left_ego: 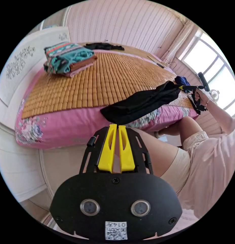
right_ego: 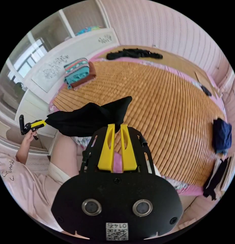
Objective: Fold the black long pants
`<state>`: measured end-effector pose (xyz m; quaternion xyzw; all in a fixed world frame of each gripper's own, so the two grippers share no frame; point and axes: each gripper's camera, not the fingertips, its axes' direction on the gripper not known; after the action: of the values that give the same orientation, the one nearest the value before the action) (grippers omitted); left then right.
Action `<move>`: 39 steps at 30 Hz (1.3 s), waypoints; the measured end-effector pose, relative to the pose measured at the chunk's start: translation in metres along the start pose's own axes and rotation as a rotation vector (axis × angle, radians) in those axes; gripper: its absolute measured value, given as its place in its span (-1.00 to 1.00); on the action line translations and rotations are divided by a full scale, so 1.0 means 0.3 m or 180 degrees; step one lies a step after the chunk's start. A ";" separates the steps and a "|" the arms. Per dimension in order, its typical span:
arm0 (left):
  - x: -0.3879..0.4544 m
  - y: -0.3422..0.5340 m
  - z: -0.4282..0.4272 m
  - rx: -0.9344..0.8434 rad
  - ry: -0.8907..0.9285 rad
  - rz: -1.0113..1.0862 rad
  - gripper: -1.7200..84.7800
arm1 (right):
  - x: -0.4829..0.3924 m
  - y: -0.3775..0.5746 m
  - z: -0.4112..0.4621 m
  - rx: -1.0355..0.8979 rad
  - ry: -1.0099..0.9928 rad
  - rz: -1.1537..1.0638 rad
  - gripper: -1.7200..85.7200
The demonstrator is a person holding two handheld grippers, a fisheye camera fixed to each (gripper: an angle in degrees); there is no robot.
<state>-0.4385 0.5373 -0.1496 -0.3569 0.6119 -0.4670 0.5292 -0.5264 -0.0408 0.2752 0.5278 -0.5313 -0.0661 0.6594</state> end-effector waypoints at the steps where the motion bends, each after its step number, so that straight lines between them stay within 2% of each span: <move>1: 0.017 0.073 0.102 -0.0208 0.0109 -0.0142 -0.98 | 0.059 0.091 0.074 -0.0206 -0.0023 0.0213 -0.92; 3: 0.046 0.138 0.214 -0.0558 -0.0023 -0.0199 -0.98 | 0.102 0.180 0.117 -0.0249 0.0029 0.0415 -0.92; 5: 0.061 0.159 0.239 -0.0600 -0.0099 -0.0224 -0.98 | 0.110 0.202 0.095 -0.0059 0.0005 0.0465 -0.88; 7: 0.052 0.139 0.208 -0.0602 -0.0113 -0.0313 -0.98 | 0.061 0.165 0.043 0.0252 -0.0163 0.0124 -0.85; 10: 0.022 0.112 0.142 -0.0402 -0.0228 -0.0446 -0.97 | -0.099 0.078 0.044 0.0311 -0.0631 -0.0542 -0.80; 14: -0.034 0.050 0.119 -0.0138 -0.0189 -0.0660 -0.93 | -0.401 0.022 0.158 0.0035 -0.1098 -0.1385 -0.75; 16: -0.066 -0.026 0.166 -0.0196 -0.0203 -0.0762 -0.82 | -0.587 0.021 0.253 -0.0196 -0.1200 -0.1861 -0.71; 21: -0.092 -0.166 0.289 -0.0366 -0.0259 -0.0842 -0.75 | -0.716 -0.034 0.396 -0.0655 -0.0892 -0.1932 -0.69; 23: -0.102 -0.197 0.341 -0.0467 -0.0250 -0.0932 -0.73 | -0.691 -0.051 0.433 -0.0875 -0.0956 -0.1783 -0.76; 25: -0.108 -0.226 0.422 -0.0724 -0.0137 -0.0979 -0.73 | -0.632 -0.061 0.435 -0.0953 -0.1326 -0.1596 -0.82; 28: -0.096 -0.240 0.453 -0.0770 -0.0114 -0.0842 -0.77 | -0.571 -0.053 0.392 -0.1012 -0.1266 -0.1711 -0.87; 32: -0.082 -0.233 0.438 -0.0719 -0.0034 -0.0669 -0.87 | -0.379 -0.028 0.249 -0.0712 -0.1184 -0.1583 -0.88; 35: -0.048 -0.227 0.410 -0.0678 -0.0138 -0.0548 -0.90 | -0.127 0.004 0.094 -0.0387 -0.1191 -0.1029 -0.89; 39: 0.017 -0.231 0.299 -0.0374 -0.0046 -0.0298 -0.92 | 0.244 0.111 -0.212 0.0377 -0.0986 -0.0114 -0.90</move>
<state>-0.3555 0.4938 -0.0858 -0.4189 0.6171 -0.4519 0.4895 -0.4619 -0.0340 0.3548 0.5587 -0.6200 -0.1269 0.5360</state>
